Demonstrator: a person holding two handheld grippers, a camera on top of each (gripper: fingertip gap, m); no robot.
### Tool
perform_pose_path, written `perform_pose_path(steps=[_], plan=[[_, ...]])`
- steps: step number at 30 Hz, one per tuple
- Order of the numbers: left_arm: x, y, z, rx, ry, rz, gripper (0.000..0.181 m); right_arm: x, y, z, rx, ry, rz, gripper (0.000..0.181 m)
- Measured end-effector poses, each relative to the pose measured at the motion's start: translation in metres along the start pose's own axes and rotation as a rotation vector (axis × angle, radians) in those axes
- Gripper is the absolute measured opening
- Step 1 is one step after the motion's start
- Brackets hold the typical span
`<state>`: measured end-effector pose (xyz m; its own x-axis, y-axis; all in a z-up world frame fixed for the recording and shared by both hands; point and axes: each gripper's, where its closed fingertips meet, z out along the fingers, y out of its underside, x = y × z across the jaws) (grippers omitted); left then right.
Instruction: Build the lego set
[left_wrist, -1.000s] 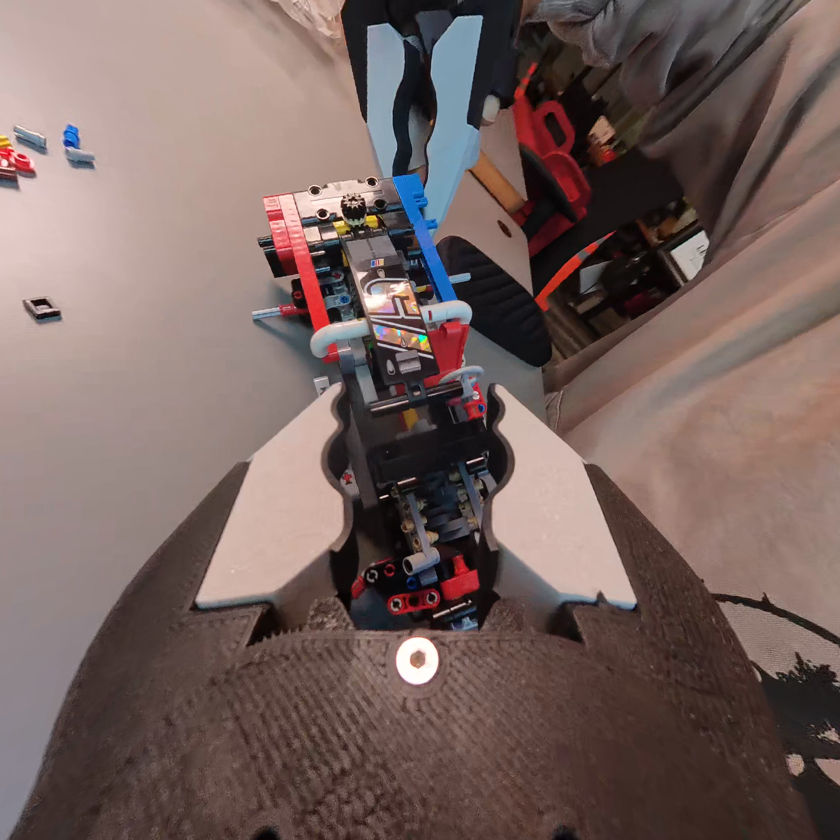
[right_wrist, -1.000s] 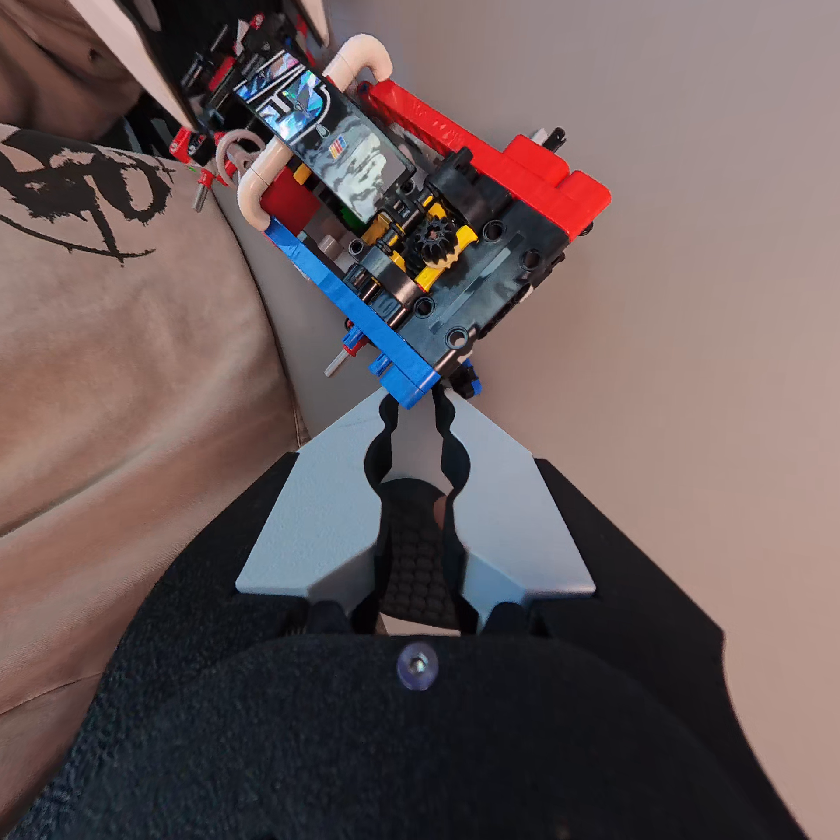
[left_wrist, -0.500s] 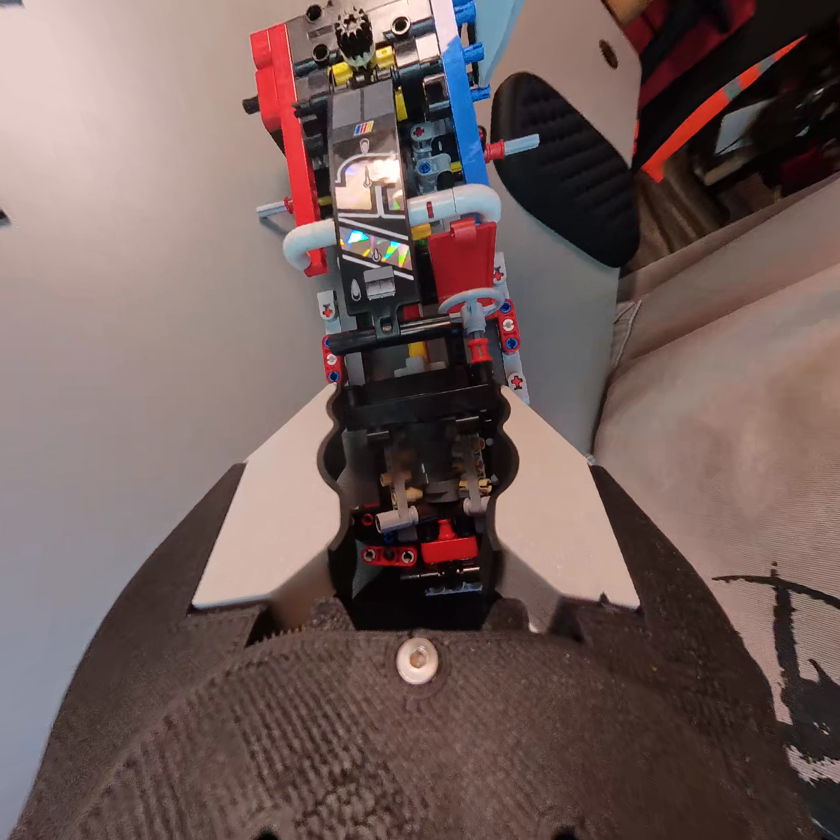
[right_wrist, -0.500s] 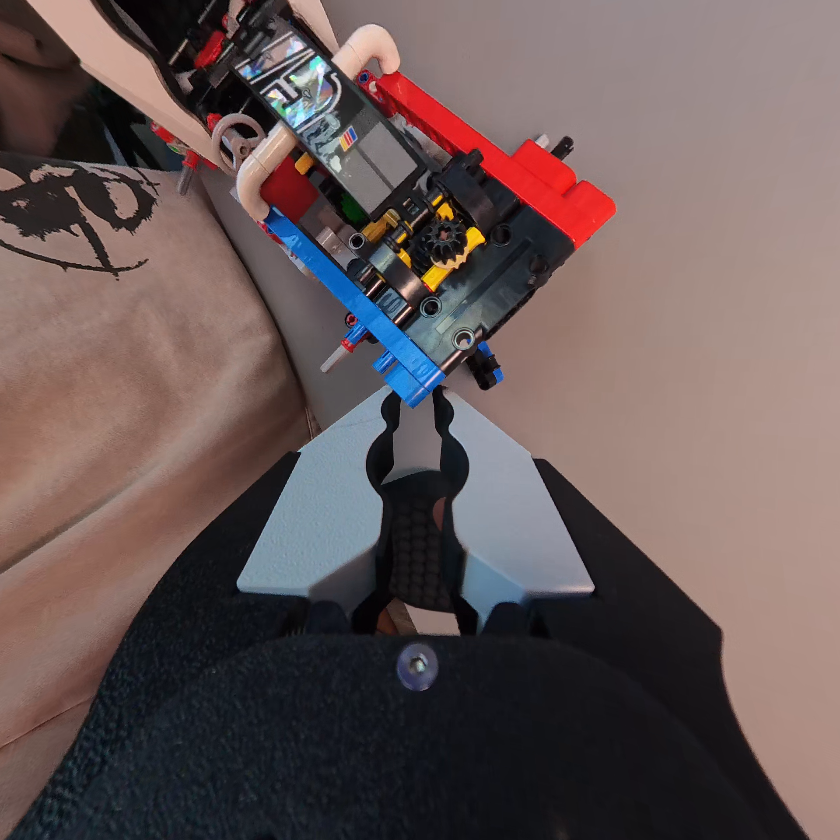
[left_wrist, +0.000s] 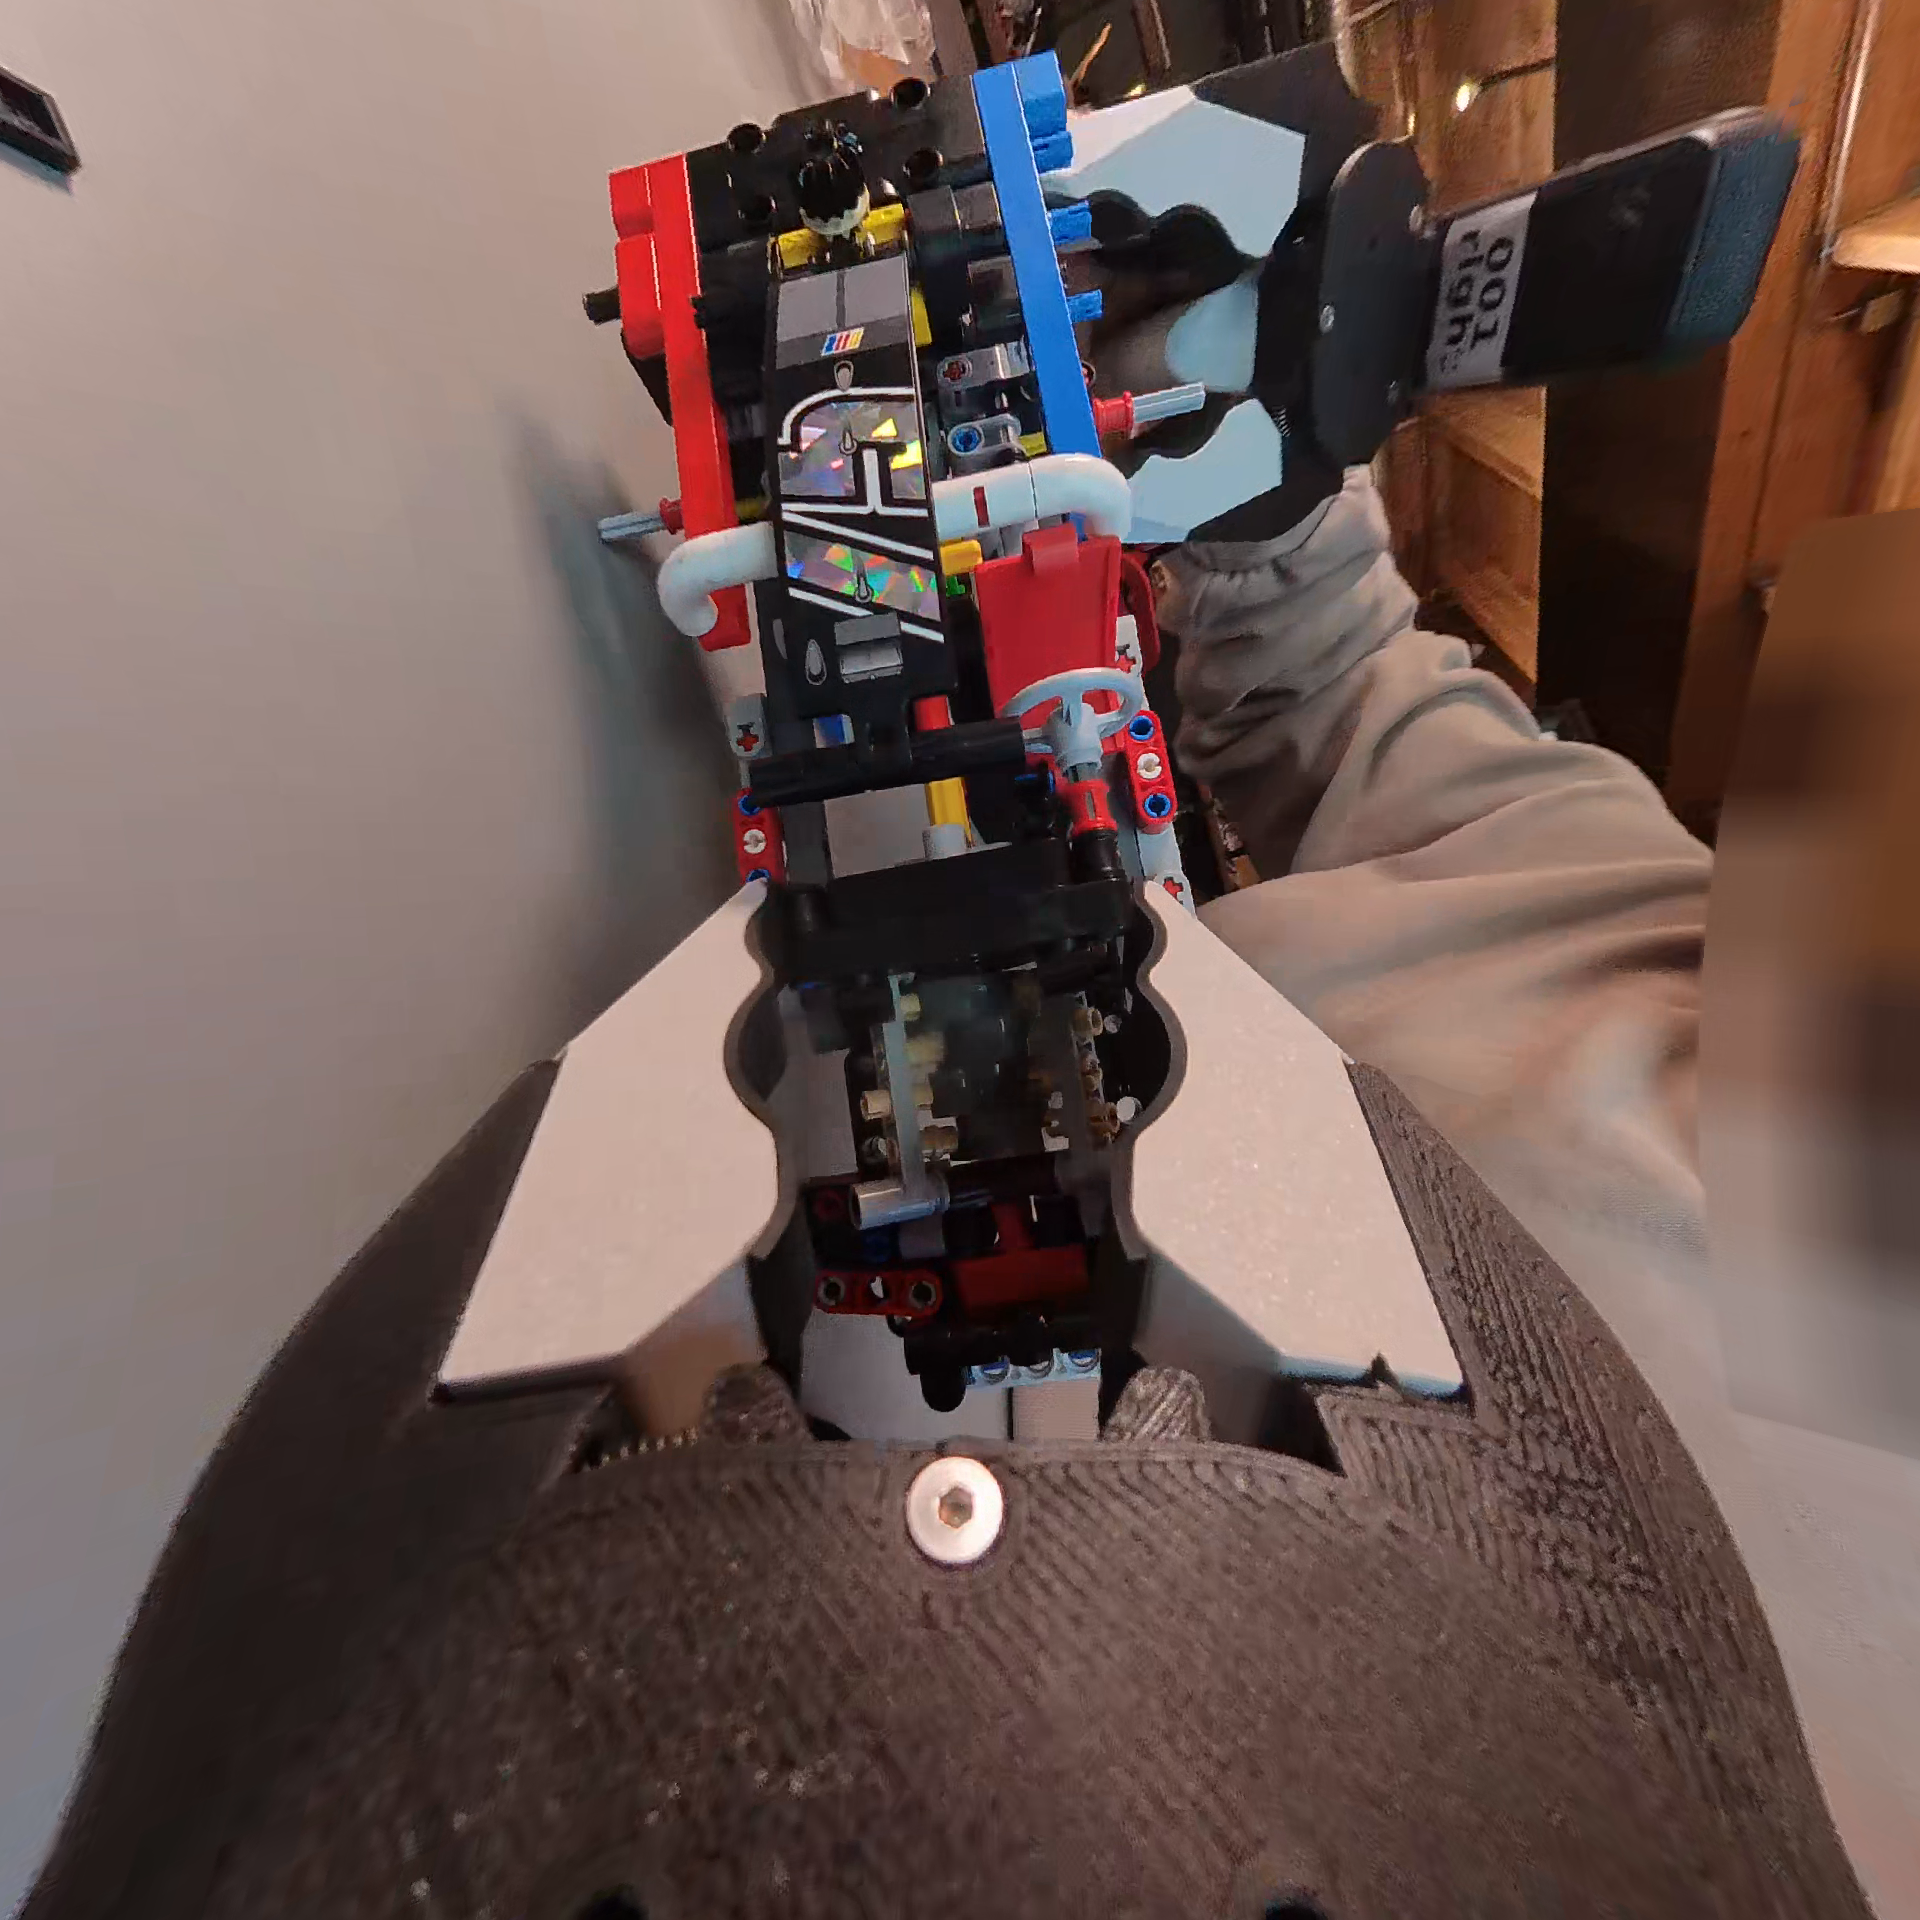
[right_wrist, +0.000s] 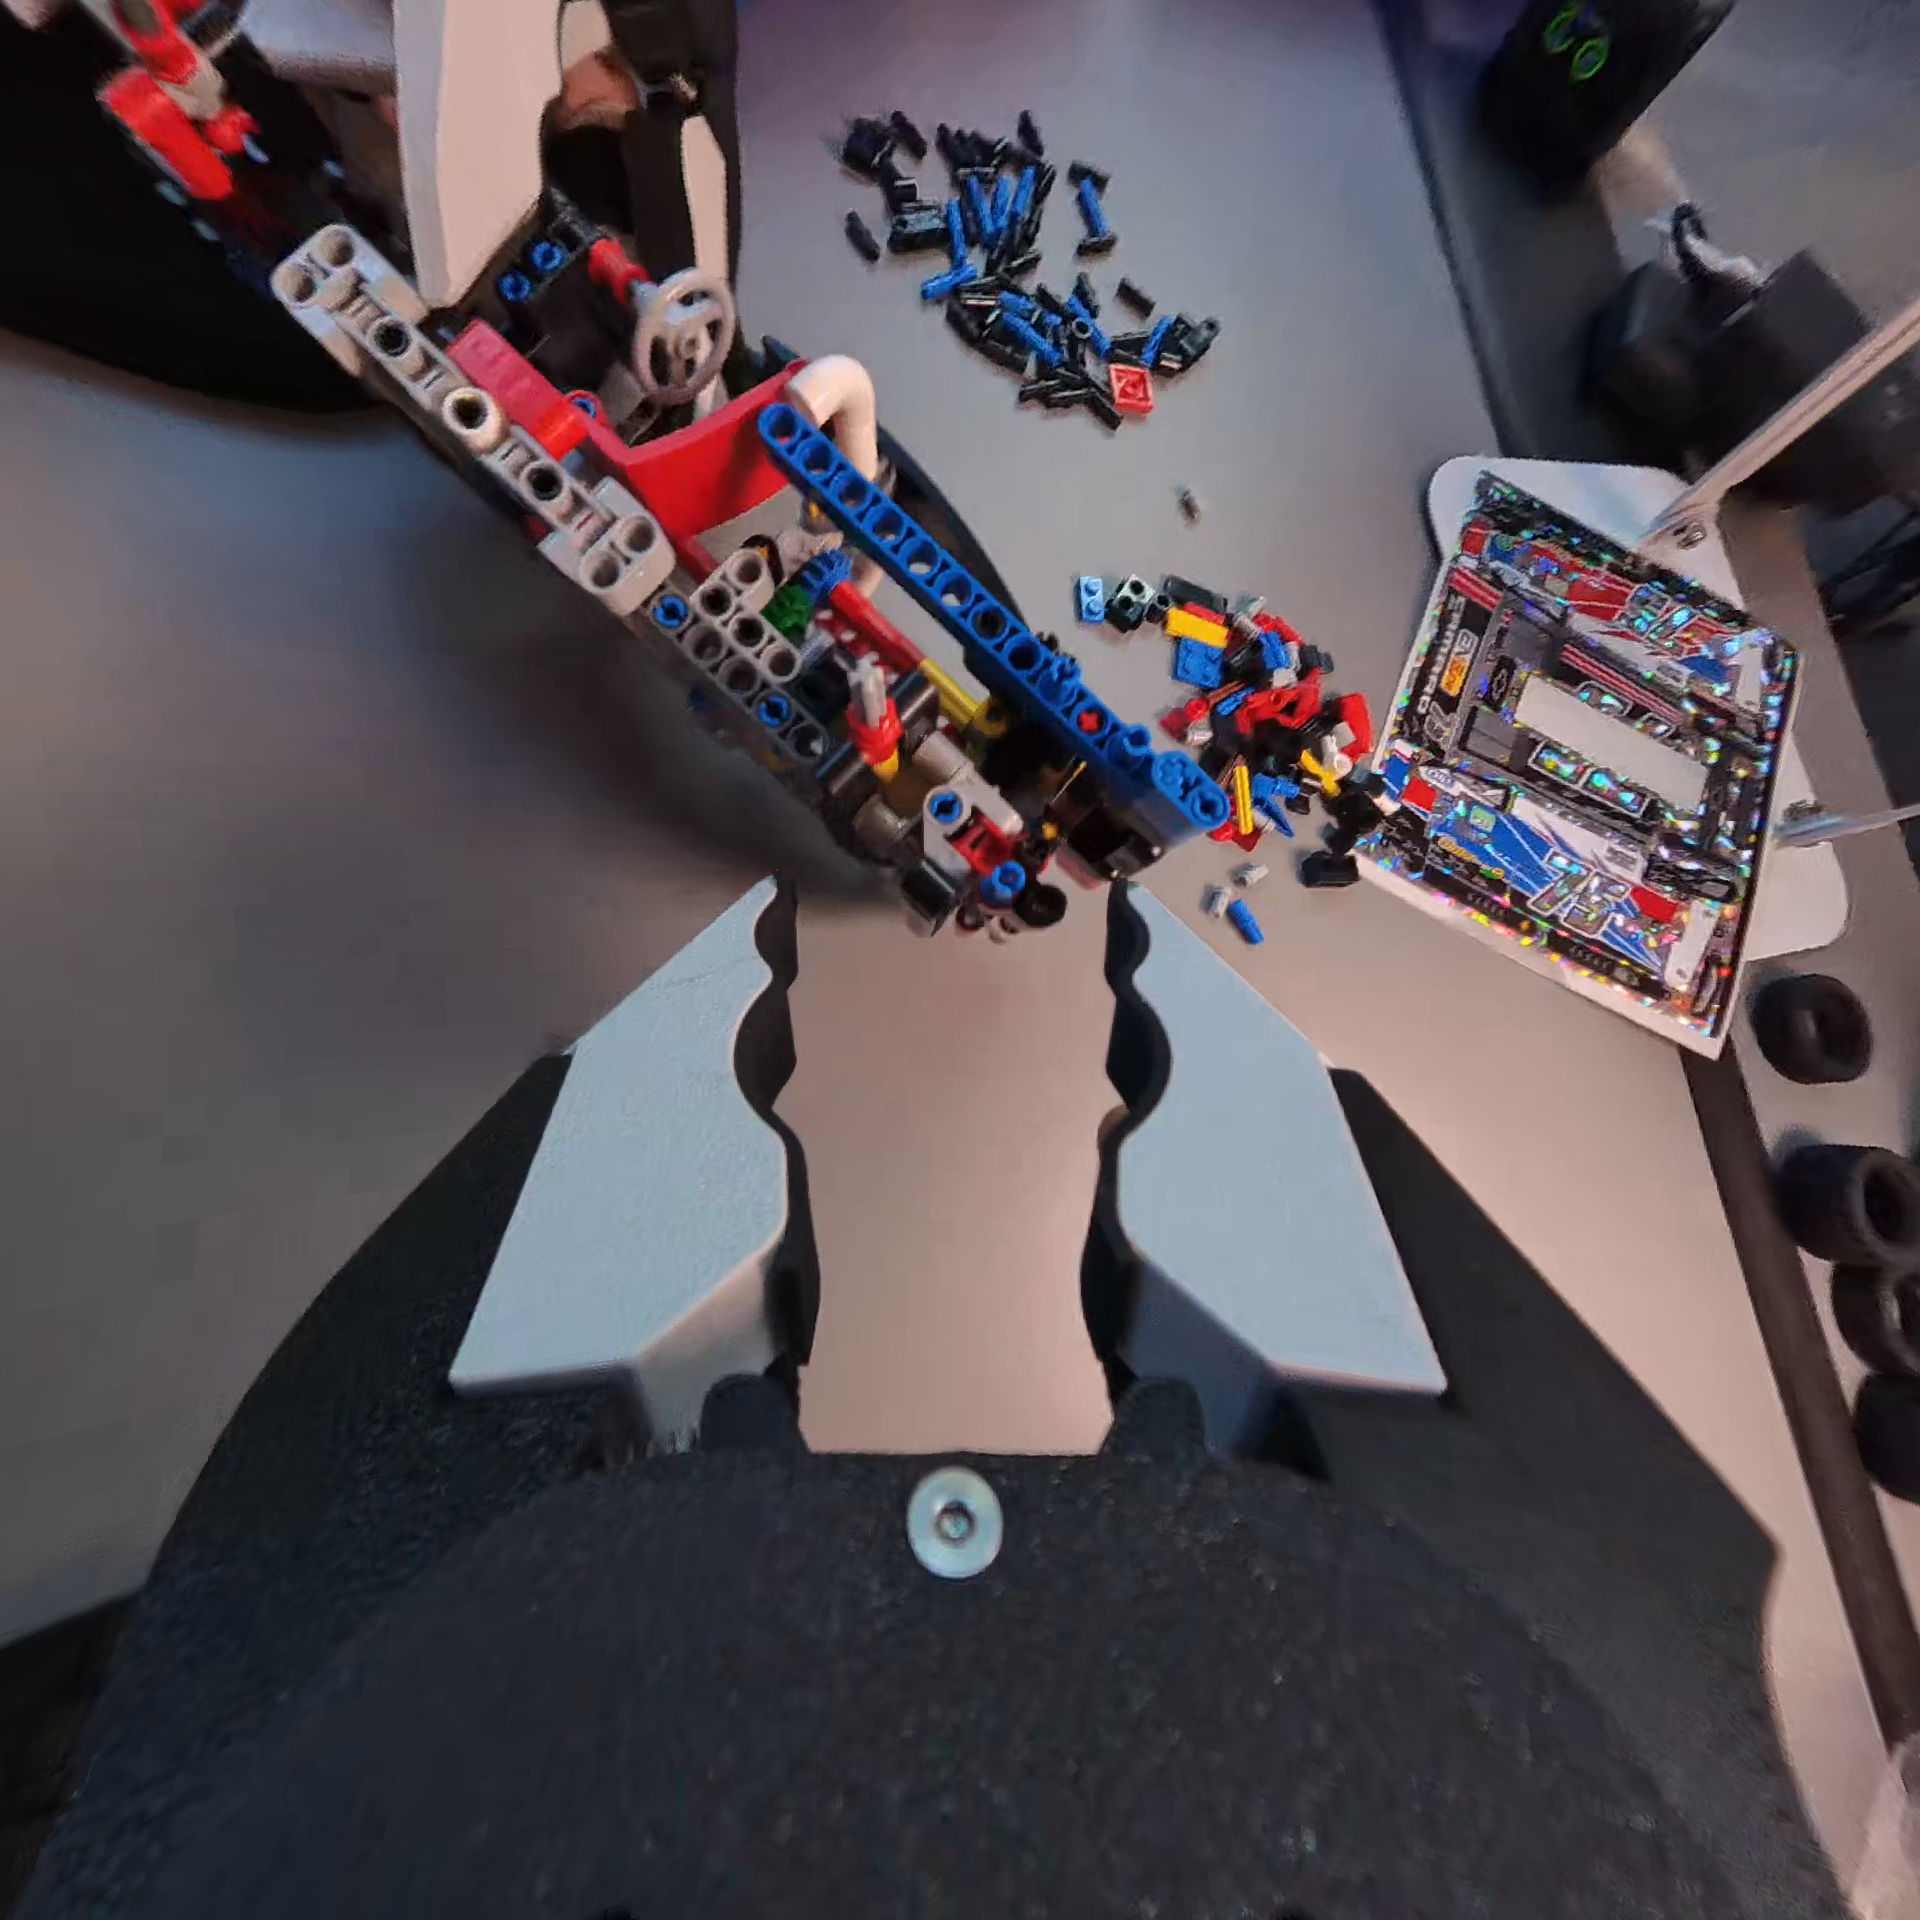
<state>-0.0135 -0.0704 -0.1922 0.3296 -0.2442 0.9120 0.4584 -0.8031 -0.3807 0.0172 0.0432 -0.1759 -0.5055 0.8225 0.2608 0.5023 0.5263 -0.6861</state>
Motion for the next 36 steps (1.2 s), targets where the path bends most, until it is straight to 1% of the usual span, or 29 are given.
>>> perform_pose_path(steps=[1,2,3,6,7,9,10,12,13,14,16,19,20,21,23,25,27,28,30,31,32,33,36], plan=[[0.001,0.001,0.003,0.013,0.008,-0.012,0.063,0.0,0.0,0.007,0.006,0.023,0.005,0.05],[0.003,0.003,0.007,0.022,0.012,-0.021,0.063,0.0,-0.001,0.012,0.022,0.042,0.013,0.046],[0.004,0.005,0.009,0.038,0.008,-0.021,0.063,0.002,-0.002,0.013,0.052,0.052,0.0,0.047],[0.012,0.011,0.011,0.104,-0.005,-0.005,0.065,-0.003,0.002,0.012,0.066,-0.034,-0.043,0.042],[0.017,0.015,0.013,0.108,-0.009,0.022,0.072,-0.006,0.005,0.012,0.056,-0.071,-0.077,0.04],[0.024,0.028,0.015,0.069,-0.027,0.106,0.085,-0.011,0.007,0.012,0.042,-0.153,-0.127,0.033],[0.027,0.034,0.016,0.045,-0.03,0.136,0.086,-0.012,0.006,0.013,0.041,-0.191,-0.134,0.033],[0.024,0.045,0.017,0.008,-0.046,0.165,0.071,-0.016,0.001,0.014,0.022,-0.268,-0.144,0.032],[0.023,0.046,0.017,0.011,-0.053,0.168,0.065,-0.019,-0.002,0.014,0.005,-0.303,-0.16,0.032],[0.024,0.046,0.018,0.022,-0.051,0.16,0.063,-0.021,-0.005,0.013,-0.013,-0.338,-0.168,0.033],[0.03,0.052,0.02,0.008,-0.034,0.162,0.062,-0.025,-0.011,0.01,-0.05,-0.412,-0.179,0.033],[0.04,0.07,0.026,-0.062,-0.037,0.236,0.071,-0.033,-0.019,0.004,-0.081,-0.523,-0.199,0.032],[0.042,0.074,0.024,-0.079,-0.044,0.269,0.071,-0.035,-0.017,0.005,-0.103,-0.541,-0.227,0.032],[0.045,0.077,0.021,-0.087,-0.046,0.292,0.075,-0.039,-0.014,0.005,-0.128,-0.568,-0.243,0.032],[0.049,0.083,0.006,-0.114,-0.045,0.334,0.076,-0.045,-0.015,0.005,-0.127,-0.615,-0.238,0.033],[0.047,0.077,-0.014,-0.087,-0.082,0.385,0.072,-0.045,-0.016,0.006,-0.139,-0.626,-0.245,0.032],[0.052,0.071,-0.03,-0.079,-0.087,0.428,0.07,-0.044,-0.017,0.007,-0.161,-0.633,-0.261,0.032],[0.05,0.062,-0.036,-0.066,-0.119,0.469,0.07,-0.045,-0.018,0.008,-0.169,-0.637,-0.271,0.032],[0.04,0.034,-0.042,-0.013,-0.218,0.588,0.069,-0.045,-0.02,0.01,-0.174,-0.645,-0.282,0.032],[0.036,0.02,-0.041,0.008,-0.243,0.648,0.069,-0.045,-0.021,0.011,-0.173,-0.647,-0.285,0.032],[0.032,0.006,-0.035,0.02,-0.24,0.704,0.07,-0.044,-0.022,0.012,-0.174,-0.65,-0.288,0.032],[0.03,-0.006,-0.027,0.014,-0.216,0.752,0.075,-0.044,-0.023,0.013,-0.178,-0.654,-0.287,0.032],[0.02,-0.025,0.004,-0.084,-0.093,0.867,0.096,-0.044,-0.025,0.015,-0.192,-0.66,-0.291,0.032]])
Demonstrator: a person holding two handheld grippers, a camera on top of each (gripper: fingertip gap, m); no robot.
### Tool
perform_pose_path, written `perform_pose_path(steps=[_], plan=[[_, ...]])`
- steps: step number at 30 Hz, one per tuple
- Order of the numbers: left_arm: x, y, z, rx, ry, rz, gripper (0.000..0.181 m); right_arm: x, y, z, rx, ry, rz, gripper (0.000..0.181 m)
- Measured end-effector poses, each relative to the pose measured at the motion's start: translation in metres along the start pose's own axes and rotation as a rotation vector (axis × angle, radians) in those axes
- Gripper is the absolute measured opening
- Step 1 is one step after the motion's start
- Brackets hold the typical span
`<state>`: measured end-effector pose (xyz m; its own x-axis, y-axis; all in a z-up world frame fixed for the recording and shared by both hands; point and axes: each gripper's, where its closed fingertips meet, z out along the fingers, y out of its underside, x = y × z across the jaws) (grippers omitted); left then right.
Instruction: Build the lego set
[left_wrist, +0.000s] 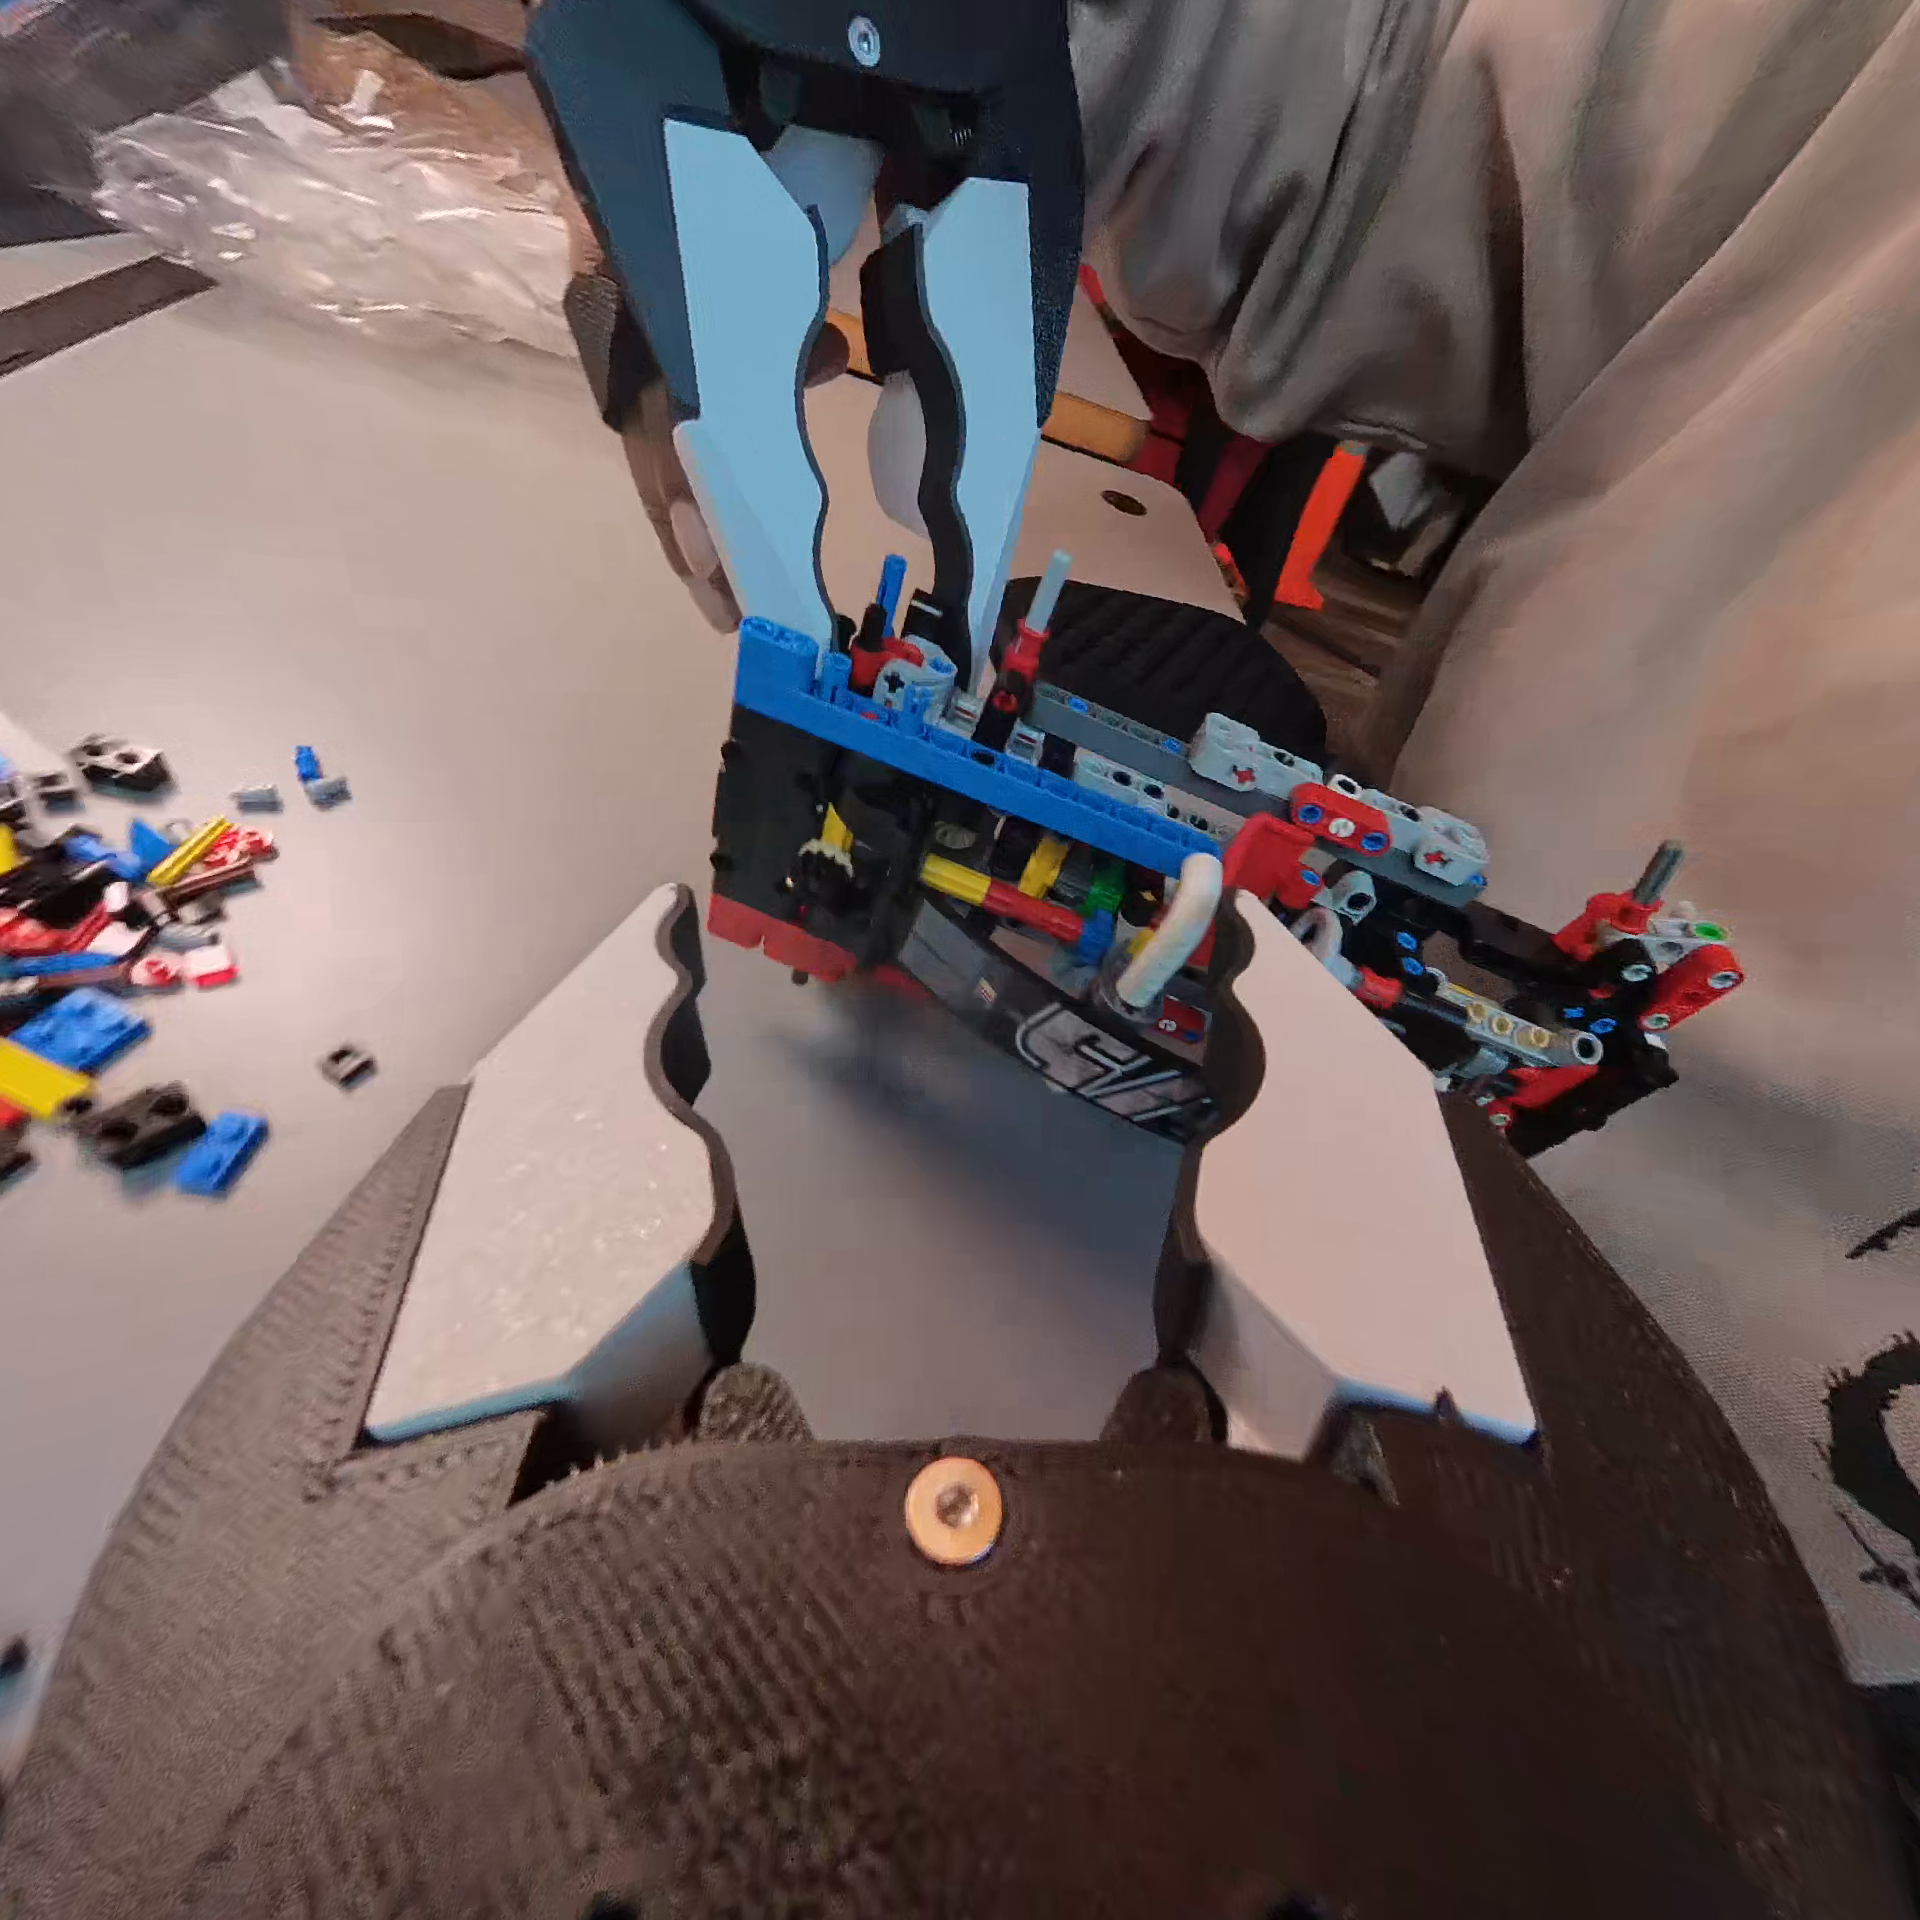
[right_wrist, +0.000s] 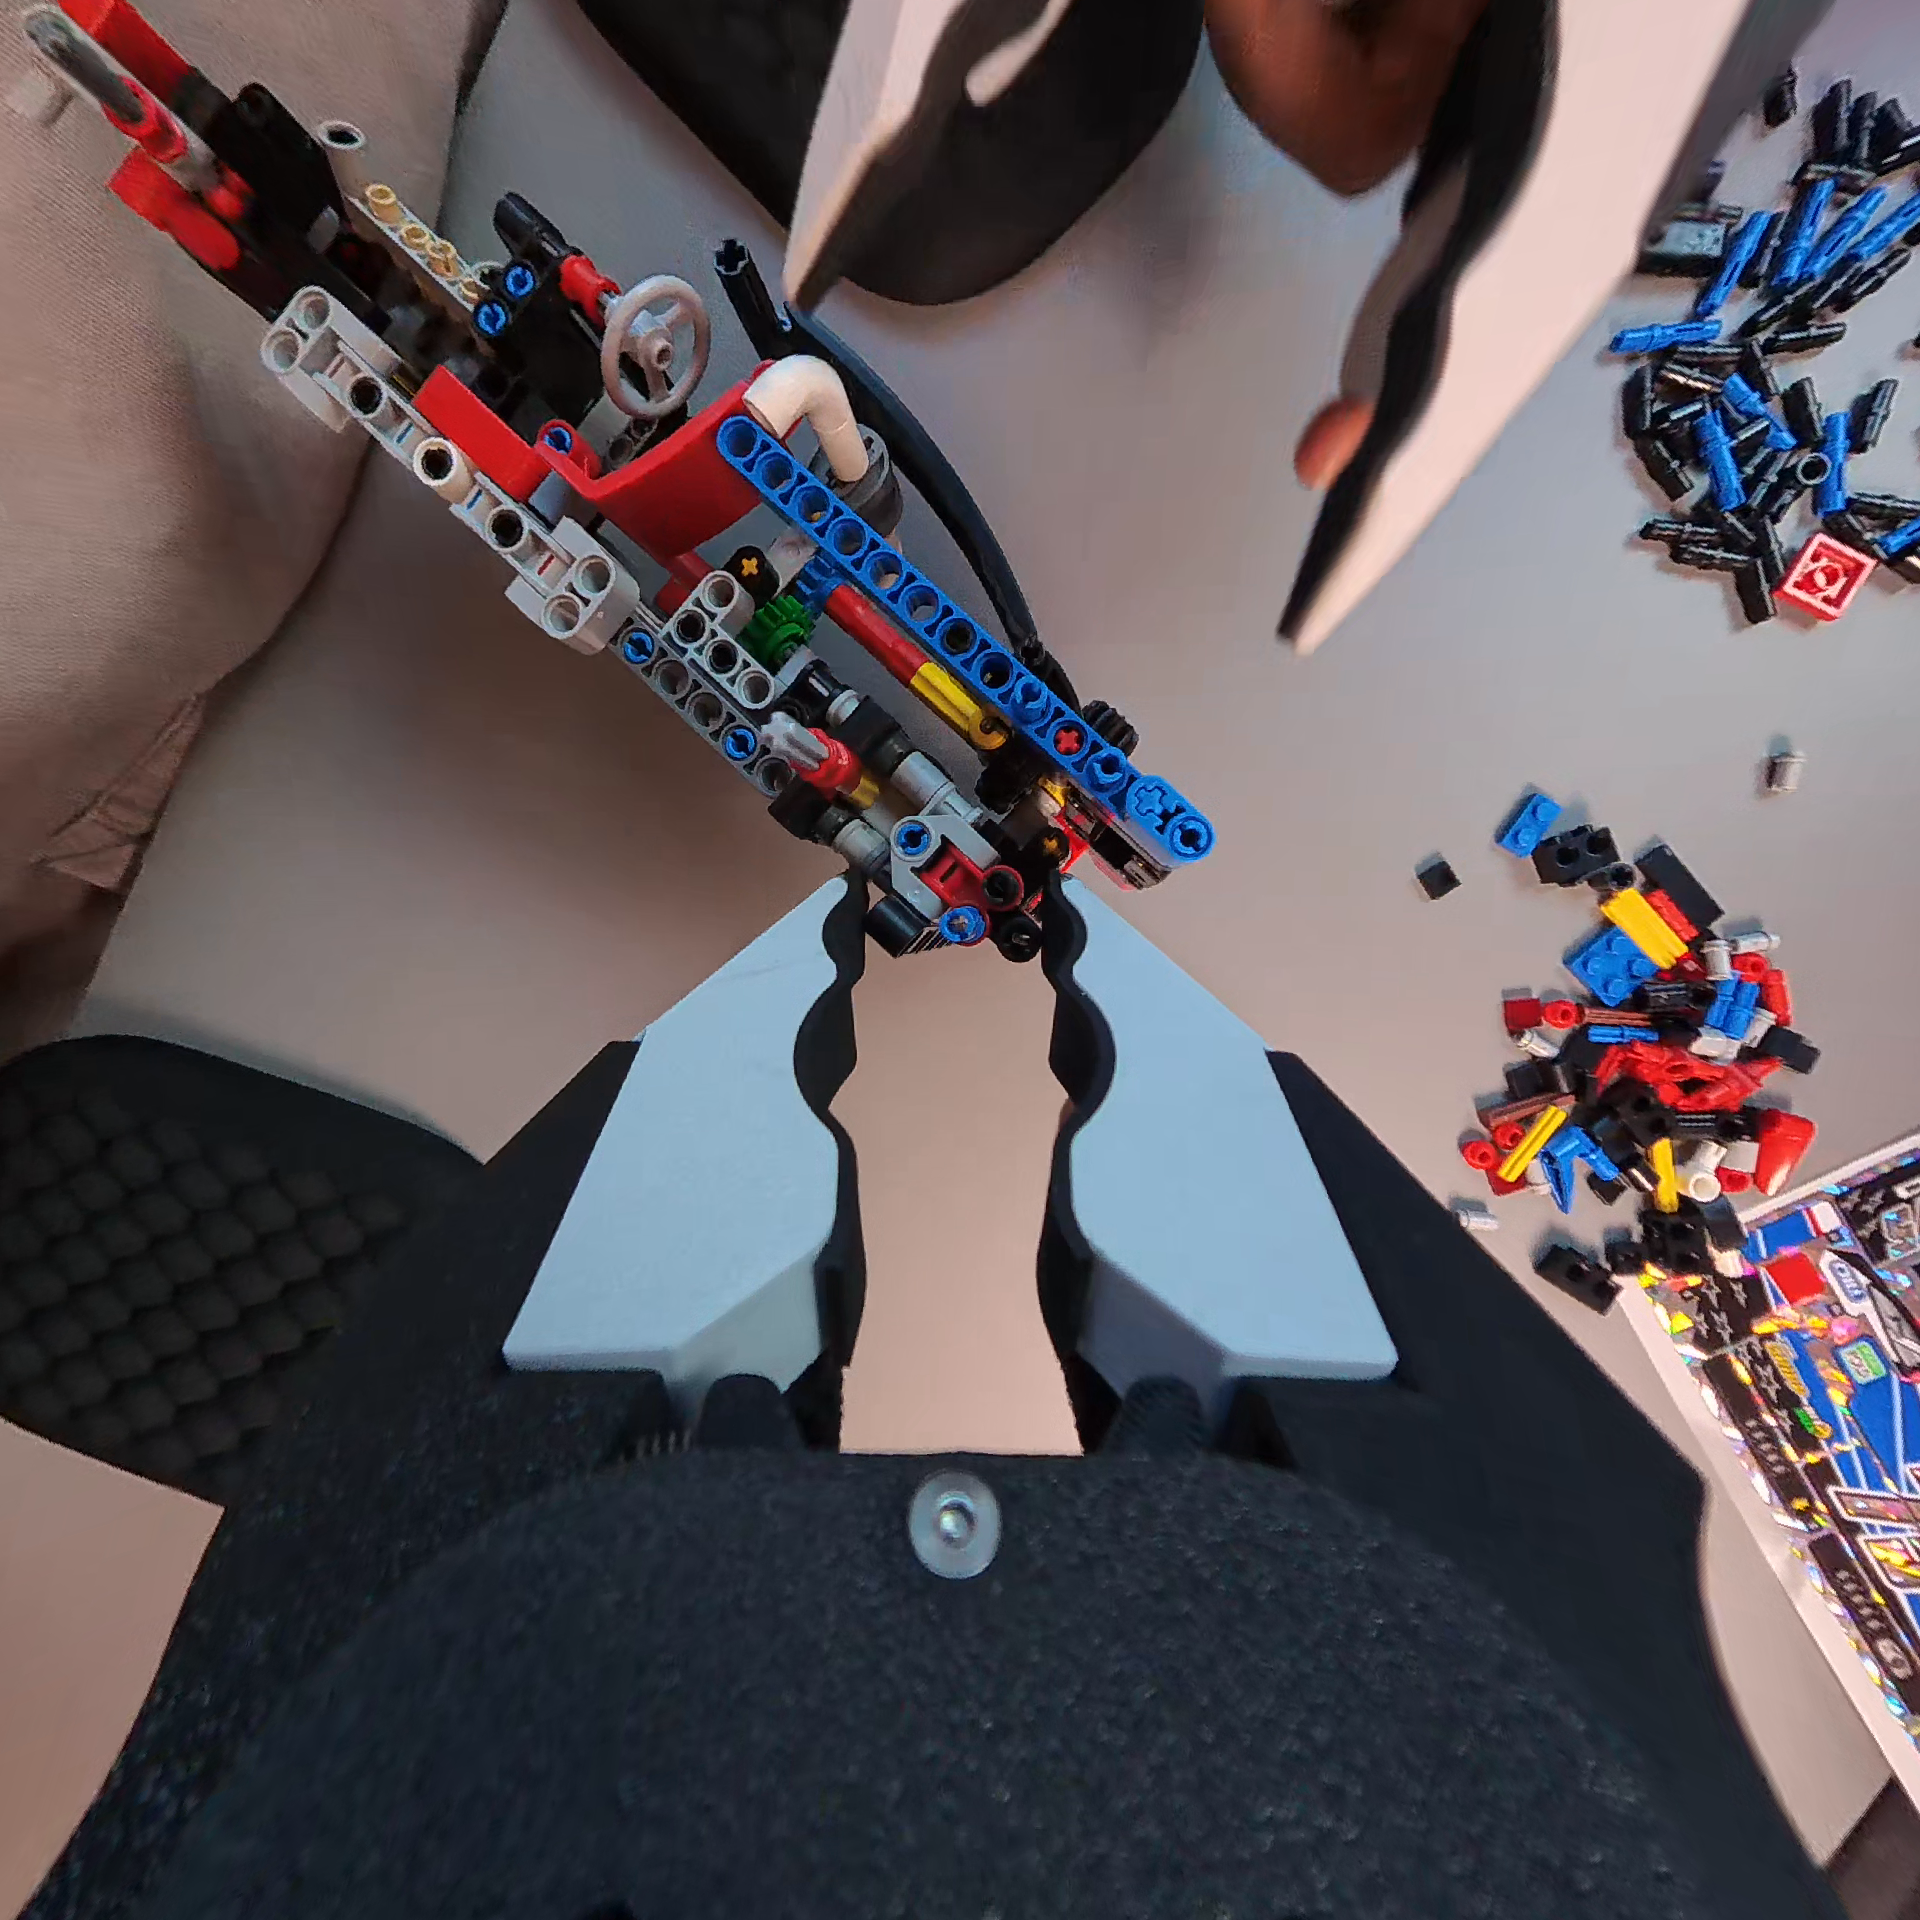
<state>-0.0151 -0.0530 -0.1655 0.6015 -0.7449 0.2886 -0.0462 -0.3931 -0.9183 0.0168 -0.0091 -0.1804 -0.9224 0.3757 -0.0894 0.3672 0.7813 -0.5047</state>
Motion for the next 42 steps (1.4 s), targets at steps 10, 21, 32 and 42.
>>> perform_pose_path(steps=[10,21,32,42], plan=[[0.007,-0.002,0.044,-0.045,0.094,0.061,0.118,0.001,-0.001,0.0,0.015,0.1,-0.017,0.033],[0.007,-0.006,0.048,-0.013,-0.038,0.061,0.117,-0.052,0.076,0.014,0.064,0.365,0.267,0.045],[0.007,-0.005,0.047,0.034,-0.103,0.037,0.116,-0.049,0.083,0.028,0.071,0.366,0.298,0.014],[0.009,-0.007,0.051,0.056,-0.114,0.04,0.116,-0.017,0.008,-0.077,0.284,0.598,0.292,0.013]])
